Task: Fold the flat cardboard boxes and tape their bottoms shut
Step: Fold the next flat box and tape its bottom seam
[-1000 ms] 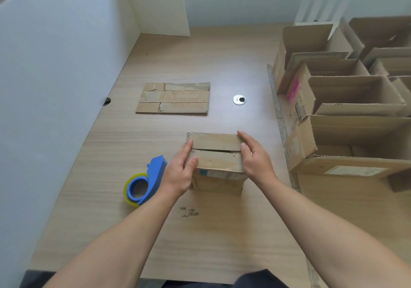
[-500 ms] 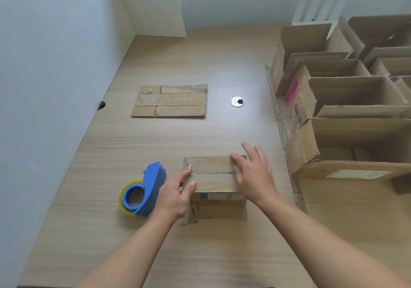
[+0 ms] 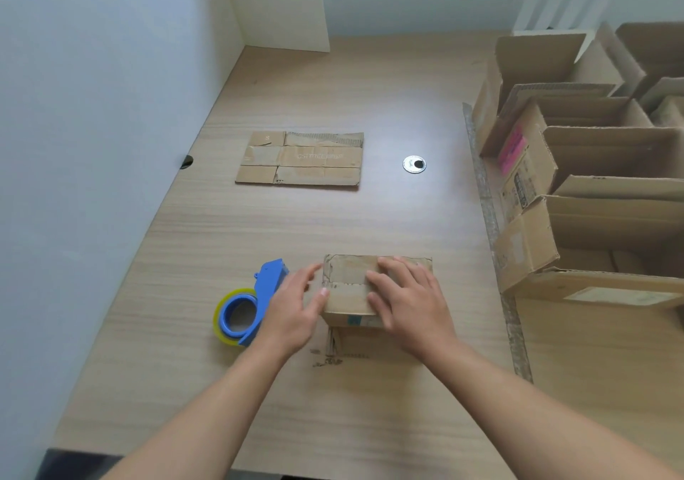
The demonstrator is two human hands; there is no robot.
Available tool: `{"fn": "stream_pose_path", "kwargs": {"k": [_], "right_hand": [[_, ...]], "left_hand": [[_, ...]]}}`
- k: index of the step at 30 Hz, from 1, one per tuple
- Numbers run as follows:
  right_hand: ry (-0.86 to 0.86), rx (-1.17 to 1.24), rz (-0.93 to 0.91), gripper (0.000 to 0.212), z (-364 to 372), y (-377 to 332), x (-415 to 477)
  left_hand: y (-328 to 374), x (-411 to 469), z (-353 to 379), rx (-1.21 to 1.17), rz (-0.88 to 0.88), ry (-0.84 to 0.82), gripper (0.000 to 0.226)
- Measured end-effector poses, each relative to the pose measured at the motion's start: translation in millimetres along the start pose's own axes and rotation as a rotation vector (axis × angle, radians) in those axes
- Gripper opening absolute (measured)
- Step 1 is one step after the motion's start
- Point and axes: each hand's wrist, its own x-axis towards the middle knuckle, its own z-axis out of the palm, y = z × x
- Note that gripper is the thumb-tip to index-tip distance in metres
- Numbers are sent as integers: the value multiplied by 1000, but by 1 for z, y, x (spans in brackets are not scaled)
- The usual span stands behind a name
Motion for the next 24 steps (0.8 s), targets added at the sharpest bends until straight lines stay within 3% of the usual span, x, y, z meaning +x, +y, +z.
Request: {"fn": "stream_pose_path", "kwargs": {"k": [4, 7, 10, 17, 24], "right_hand": [[-3, 42, 24, 29, 2, 2, 3], [-44, 29, 60, 28, 2, 1, 5], [-102, 27, 91, 27, 0, -1, 11], [-125, 93, 120, 26, 0, -2, 14], [-104, 94, 116, 21, 2, 0, 13]], "left_hand": [[-31, -1, -39, 428, -99, 210, 56], [-53, -9, -47, 655, -281, 16, 73], [-64, -9, -35, 694, -341, -172, 82], [-67, 4, -20, 414, -362, -3, 83], [-42, 23, -48, 483, -323, -68, 72]]}}
